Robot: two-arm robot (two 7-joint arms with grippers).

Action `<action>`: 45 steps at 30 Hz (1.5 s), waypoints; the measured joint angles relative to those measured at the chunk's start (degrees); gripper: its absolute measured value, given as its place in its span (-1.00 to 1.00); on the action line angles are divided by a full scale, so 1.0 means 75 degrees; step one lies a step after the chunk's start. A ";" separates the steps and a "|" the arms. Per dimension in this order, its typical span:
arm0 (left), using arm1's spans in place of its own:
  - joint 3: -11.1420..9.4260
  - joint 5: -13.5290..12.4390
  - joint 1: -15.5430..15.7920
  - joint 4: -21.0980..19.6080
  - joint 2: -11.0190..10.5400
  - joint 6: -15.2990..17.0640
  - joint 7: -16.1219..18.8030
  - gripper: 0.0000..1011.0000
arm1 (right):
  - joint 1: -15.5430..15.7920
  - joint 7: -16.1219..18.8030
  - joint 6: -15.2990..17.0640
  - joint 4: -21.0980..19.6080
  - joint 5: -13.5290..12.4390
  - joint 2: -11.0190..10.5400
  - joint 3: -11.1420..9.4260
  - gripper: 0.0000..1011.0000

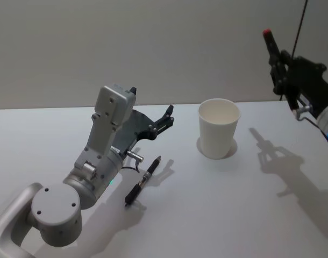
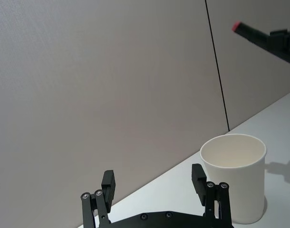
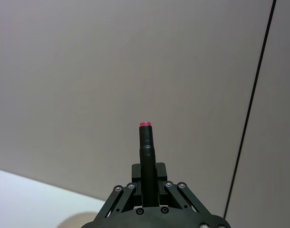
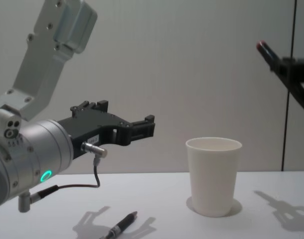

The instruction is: Place the pen into the pen holder.

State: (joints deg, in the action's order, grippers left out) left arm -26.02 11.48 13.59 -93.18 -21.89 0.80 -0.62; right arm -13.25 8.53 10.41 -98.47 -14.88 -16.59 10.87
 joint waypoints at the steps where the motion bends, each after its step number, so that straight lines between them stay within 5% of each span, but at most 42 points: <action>1: 0.0000 0.0000 0.0000 0.0000 0.0000 0.0000 0.0000 0.98 | -0.0019 -0.0008 -0.0097 -0.0003 0.0019 0.0028 0.0015 -0.67; 12: 0.0000 0.0000 0.0000 0.0000 0.0000 0.0000 0.0000 0.98 | -0.0441 -0.0058 -0.1168 0.0156 0.0380 0.0579 0.0289 -0.67; 24: 0.0000 0.0000 0.0000 0.0000 0.0000 0.0000 0.0000 0.98 | -0.1275 -0.0177 -0.2420 0.1233 0.1049 0.1475 0.0703 -0.67; 34: 0.0000 0.0000 0.0000 0.0000 0.0000 0.0000 0.0000 0.98 | -0.1464 -0.0285 -0.2576 0.1634 0.1165 0.1722 0.0805 -0.67; 45: 0.0000 0.0000 0.0000 0.0000 0.0000 0.0000 0.0000 0.98 | -0.1354 -0.0451 -0.2218 0.1620 0.1060 0.1731 0.0799 -0.67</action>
State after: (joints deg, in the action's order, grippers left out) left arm -26.02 11.48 13.59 -93.18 -21.89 0.80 -0.62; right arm -23.41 5.15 -6.23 -86.32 -6.93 -3.60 16.87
